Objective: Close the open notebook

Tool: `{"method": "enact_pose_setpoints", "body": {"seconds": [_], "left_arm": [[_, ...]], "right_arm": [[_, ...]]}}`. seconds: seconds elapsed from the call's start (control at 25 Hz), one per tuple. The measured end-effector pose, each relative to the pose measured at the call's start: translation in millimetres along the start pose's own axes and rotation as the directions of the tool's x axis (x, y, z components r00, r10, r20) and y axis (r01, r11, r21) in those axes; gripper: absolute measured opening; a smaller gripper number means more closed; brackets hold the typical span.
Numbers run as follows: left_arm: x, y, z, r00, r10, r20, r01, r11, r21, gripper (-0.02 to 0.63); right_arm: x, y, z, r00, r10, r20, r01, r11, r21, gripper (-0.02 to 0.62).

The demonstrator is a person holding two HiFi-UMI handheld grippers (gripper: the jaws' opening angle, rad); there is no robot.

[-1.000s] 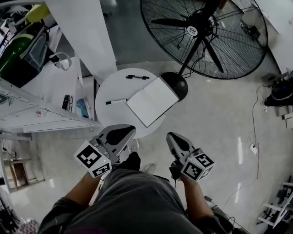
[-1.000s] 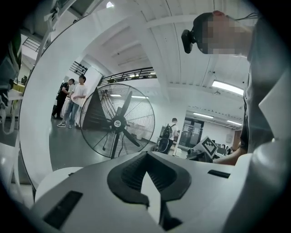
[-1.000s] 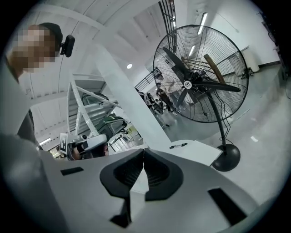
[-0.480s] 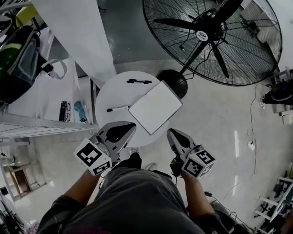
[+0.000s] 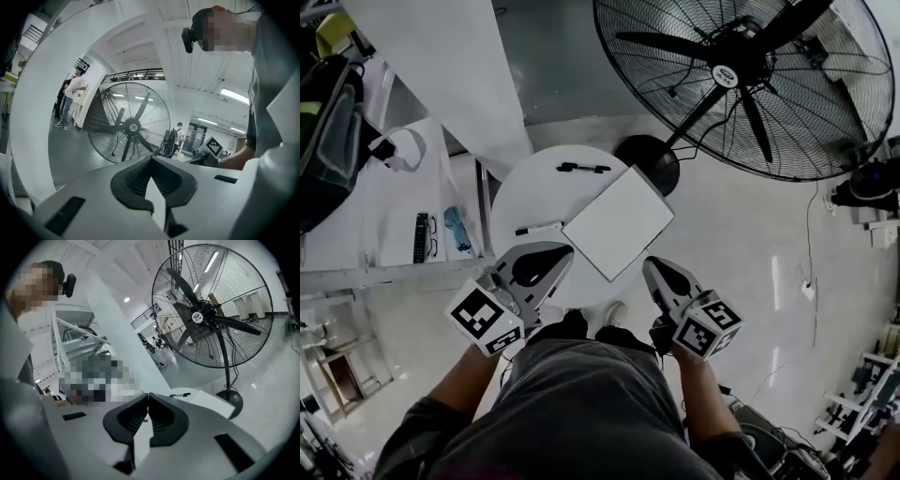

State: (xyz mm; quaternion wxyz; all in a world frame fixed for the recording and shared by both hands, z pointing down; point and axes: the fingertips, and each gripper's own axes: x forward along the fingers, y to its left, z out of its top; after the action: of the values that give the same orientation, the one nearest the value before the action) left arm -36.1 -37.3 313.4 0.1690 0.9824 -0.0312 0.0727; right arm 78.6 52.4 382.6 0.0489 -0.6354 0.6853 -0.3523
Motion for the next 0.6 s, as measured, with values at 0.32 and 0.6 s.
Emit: {"method": "enact_pose_setpoints", "body": {"seconds": [0.32,0.6], "left_arm": [[17.6,8.1,-0.1,1.000,0.012,-0.017,-0.012,1.000,0.000,0.014],[43.3,18.5,-4.8,0.997,0.067,-0.041,-0.067,0.998,-0.004,0.014]], "right_arm": [[7.9,-29.6,12.8,1.000,-0.018,-0.012,0.018,1.000,0.005,0.021],[24.5,-65.2,21.8,0.998,0.010,-0.055,-0.009,1.000,0.011,0.021]]}}
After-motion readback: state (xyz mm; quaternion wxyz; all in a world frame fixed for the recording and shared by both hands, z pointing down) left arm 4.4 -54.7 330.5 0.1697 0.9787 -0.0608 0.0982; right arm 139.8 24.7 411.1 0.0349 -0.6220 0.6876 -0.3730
